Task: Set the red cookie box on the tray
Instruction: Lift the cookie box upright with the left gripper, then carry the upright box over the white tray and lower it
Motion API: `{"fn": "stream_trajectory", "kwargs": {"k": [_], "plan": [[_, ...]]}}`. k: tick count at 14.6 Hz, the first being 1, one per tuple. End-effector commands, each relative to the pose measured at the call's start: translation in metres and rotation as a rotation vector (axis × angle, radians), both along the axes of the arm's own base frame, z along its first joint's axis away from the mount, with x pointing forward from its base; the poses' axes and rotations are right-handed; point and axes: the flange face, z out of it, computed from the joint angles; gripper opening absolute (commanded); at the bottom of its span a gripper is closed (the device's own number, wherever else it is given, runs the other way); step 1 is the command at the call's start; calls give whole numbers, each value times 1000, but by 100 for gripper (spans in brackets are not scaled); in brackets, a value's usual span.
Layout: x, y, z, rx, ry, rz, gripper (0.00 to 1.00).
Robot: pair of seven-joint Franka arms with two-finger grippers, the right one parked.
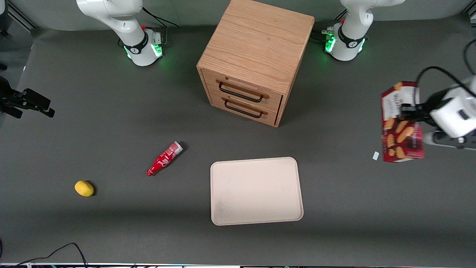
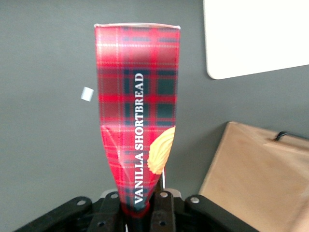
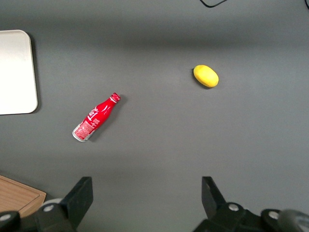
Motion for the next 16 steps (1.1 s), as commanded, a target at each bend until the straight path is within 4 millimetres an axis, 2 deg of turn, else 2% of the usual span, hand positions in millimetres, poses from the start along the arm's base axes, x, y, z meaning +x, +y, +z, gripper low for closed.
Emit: {"fn": "stream_trajectory", "kwargs": {"k": [1, 2, 4, 9, 12, 15, 16], "plan": [[9, -60, -12, -6, -11, 93, 0], [13, -81, -21, -17, -38, 110, 0], [27, -117, -56, -42, -61, 143, 0], [61, -172, -177, -5, -145, 187, 0], [77, -187, -242, -5, -205, 195, 0], [76, -206, -291, -10, -270, 165, 0], [76, -207, -305, 12, -285, 178, 0]]}}
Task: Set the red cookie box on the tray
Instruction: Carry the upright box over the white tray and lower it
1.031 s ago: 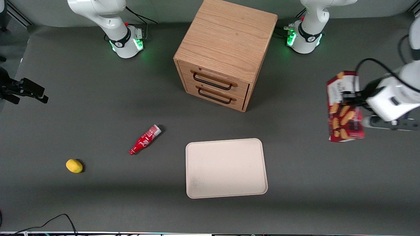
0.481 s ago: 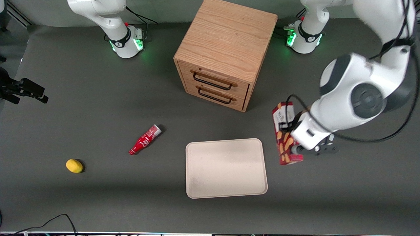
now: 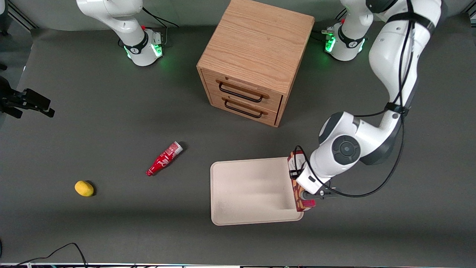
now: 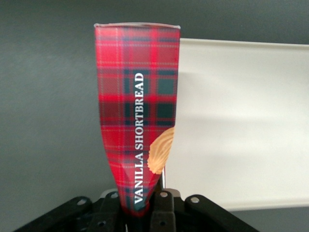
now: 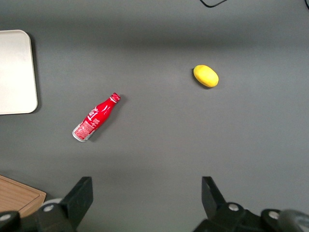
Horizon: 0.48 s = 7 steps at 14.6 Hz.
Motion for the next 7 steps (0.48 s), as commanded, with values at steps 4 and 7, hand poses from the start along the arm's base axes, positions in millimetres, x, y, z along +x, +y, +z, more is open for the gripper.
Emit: {"fn": "stream_trajectory", "kwargs": {"k": [4, 7], "plan": [[-9, -19, -31, 59, -38, 19, 0], [-9, -19, -35, 62, -35, 24, 49]]}}
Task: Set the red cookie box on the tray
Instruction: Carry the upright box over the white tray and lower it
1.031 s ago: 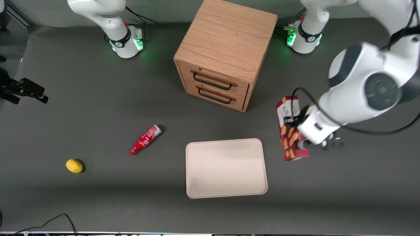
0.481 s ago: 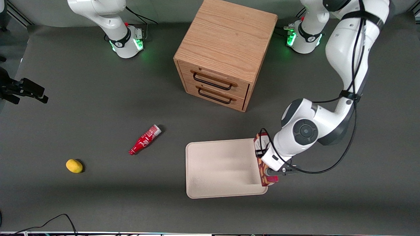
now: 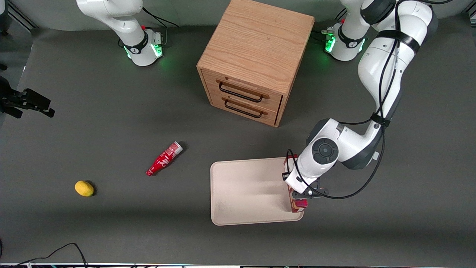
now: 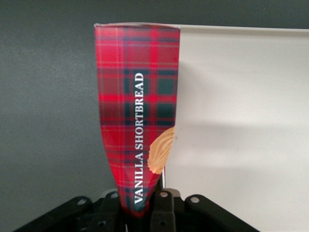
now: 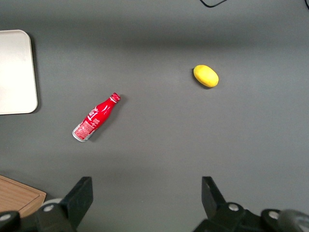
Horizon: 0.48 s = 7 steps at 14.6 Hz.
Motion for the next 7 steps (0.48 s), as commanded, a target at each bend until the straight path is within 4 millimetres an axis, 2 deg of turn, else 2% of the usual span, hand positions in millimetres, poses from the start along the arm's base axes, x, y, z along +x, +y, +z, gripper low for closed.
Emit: {"fn": "stream_trajectory", "kwargs": {"k": [1, 2, 5, 7], "plan": [[-1, -3, 5, 12, -19, 16, 76], [-1, -2, 5, 13, -20, 18, 97], [0, 0, 11, 19, -17, 24, 100], [3, 6, 32, 19, -24, 57, 100]]}}
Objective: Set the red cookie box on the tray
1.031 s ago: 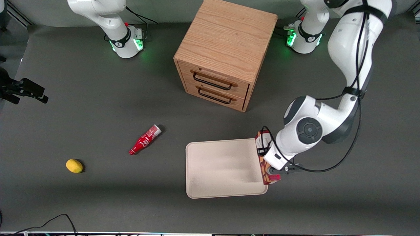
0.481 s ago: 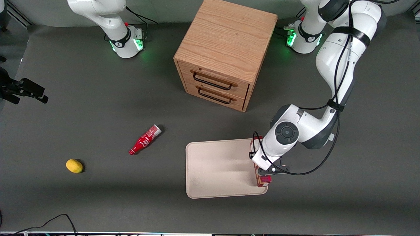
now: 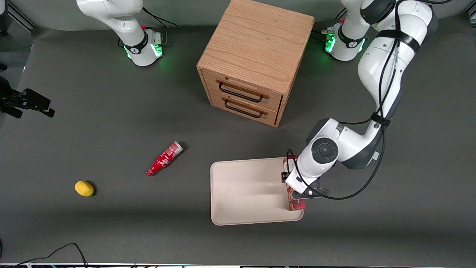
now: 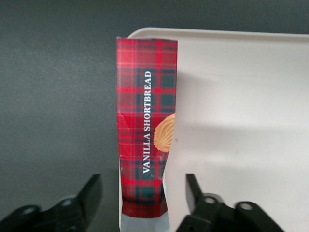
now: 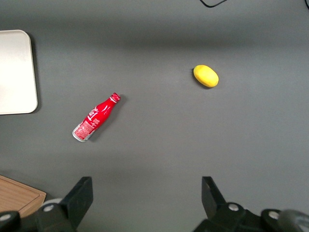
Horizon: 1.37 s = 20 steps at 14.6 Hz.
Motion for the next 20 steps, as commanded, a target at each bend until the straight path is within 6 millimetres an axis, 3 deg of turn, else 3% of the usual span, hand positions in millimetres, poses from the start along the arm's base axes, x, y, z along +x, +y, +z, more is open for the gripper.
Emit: {"fn": "stream_trajectory", "kwargs": {"k": [1, 3, 6, 8, 10, 14, 17, 20], "plan": [[-1, 9, 41, 40, -4, 46, 100], [-4, 20, 77, 68, 6, 50, 100], [-20, 31, 158, 39, 29, 79, 100], [-27, 55, 209, 39, 22, 100, 100], [-44, 96, 259, 51, 75, 63, 100], [-92, 203, 348, 46, 171, -55, 100], [-131, 263, 383, 59, 205, -139, 100], [-167, 308, 379, 33, 211, -198, 100]]}}
